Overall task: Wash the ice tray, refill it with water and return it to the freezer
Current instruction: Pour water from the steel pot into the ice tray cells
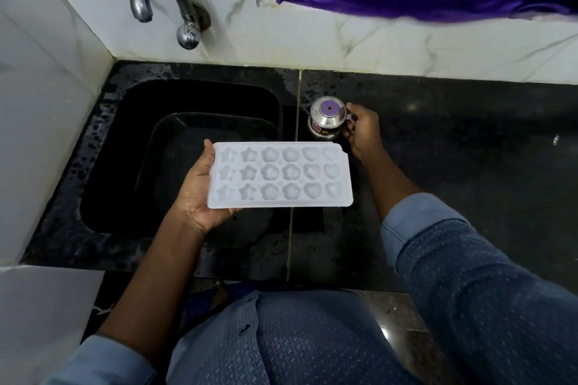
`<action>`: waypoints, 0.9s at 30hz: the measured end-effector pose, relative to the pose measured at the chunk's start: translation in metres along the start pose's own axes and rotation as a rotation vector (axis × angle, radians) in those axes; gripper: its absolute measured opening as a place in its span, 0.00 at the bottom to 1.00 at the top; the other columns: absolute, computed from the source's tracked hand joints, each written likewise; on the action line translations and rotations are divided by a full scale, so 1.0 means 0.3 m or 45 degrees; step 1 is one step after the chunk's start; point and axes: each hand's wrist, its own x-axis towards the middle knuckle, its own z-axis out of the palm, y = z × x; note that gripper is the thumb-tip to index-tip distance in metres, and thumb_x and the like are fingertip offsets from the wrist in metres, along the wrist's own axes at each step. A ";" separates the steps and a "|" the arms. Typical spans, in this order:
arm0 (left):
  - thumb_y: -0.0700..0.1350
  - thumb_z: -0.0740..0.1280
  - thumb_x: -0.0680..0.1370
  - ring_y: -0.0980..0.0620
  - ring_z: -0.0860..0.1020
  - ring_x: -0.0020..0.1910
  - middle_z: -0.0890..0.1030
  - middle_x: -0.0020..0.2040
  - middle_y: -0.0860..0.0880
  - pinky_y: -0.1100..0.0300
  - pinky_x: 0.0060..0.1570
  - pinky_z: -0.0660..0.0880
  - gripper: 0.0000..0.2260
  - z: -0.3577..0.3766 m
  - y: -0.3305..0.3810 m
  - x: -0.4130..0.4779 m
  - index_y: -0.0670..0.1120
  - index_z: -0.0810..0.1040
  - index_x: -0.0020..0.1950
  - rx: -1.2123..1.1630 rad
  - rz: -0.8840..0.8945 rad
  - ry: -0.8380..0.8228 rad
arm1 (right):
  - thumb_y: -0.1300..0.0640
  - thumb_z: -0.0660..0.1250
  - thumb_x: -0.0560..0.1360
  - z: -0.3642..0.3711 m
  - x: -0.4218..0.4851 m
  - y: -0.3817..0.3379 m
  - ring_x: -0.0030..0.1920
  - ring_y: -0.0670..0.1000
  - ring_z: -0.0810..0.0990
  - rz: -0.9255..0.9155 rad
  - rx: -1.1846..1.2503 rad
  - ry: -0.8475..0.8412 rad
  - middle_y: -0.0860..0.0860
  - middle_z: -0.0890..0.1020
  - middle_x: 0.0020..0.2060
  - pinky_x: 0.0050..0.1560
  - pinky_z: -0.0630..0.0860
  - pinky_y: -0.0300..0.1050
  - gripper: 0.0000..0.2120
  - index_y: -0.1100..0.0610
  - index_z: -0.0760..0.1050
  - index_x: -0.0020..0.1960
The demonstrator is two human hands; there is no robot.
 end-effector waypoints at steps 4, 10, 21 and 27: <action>0.71 0.54 0.83 0.36 0.83 0.66 0.82 0.70 0.38 0.36 0.58 0.83 0.35 0.009 0.004 0.003 0.44 0.82 0.69 0.005 -0.006 -0.005 | 0.53 0.72 0.72 0.001 0.011 -0.001 0.31 0.50 0.72 -0.013 -0.040 0.012 0.50 0.75 0.30 0.33 0.65 0.44 0.13 0.52 0.79 0.29; 0.71 0.54 0.83 0.36 0.84 0.63 0.82 0.69 0.38 0.38 0.50 0.85 0.36 0.022 0.007 0.003 0.43 0.81 0.70 0.008 -0.007 -0.013 | 0.56 0.68 0.81 0.006 0.035 -0.013 0.26 0.47 0.66 -0.030 -0.096 -0.016 0.48 0.69 0.26 0.28 0.59 0.42 0.17 0.53 0.72 0.34; 0.71 0.55 0.83 0.37 0.83 0.65 0.82 0.70 0.38 0.38 0.55 0.84 0.36 0.024 -0.003 0.011 0.43 0.81 0.70 -0.006 -0.020 0.000 | 0.46 0.72 0.75 -0.046 0.042 0.030 0.34 0.53 0.74 0.013 -0.201 0.036 0.55 0.76 0.36 0.35 0.67 0.46 0.13 0.55 0.80 0.40; 0.71 0.55 0.83 0.37 0.84 0.64 0.82 0.69 0.38 0.37 0.57 0.83 0.36 0.032 -0.016 0.005 0.43 0.81 0.72 -0.004 -0.024 0.007 | 0.49 0.67 0.83 -0.034 -0.004 -0.003 0.32 0.49 0.72 -0.167 -0.588 0.022 0.50 0.75 0.33 0.31 0.68 0.45 0.16 0.52 0.73 0.37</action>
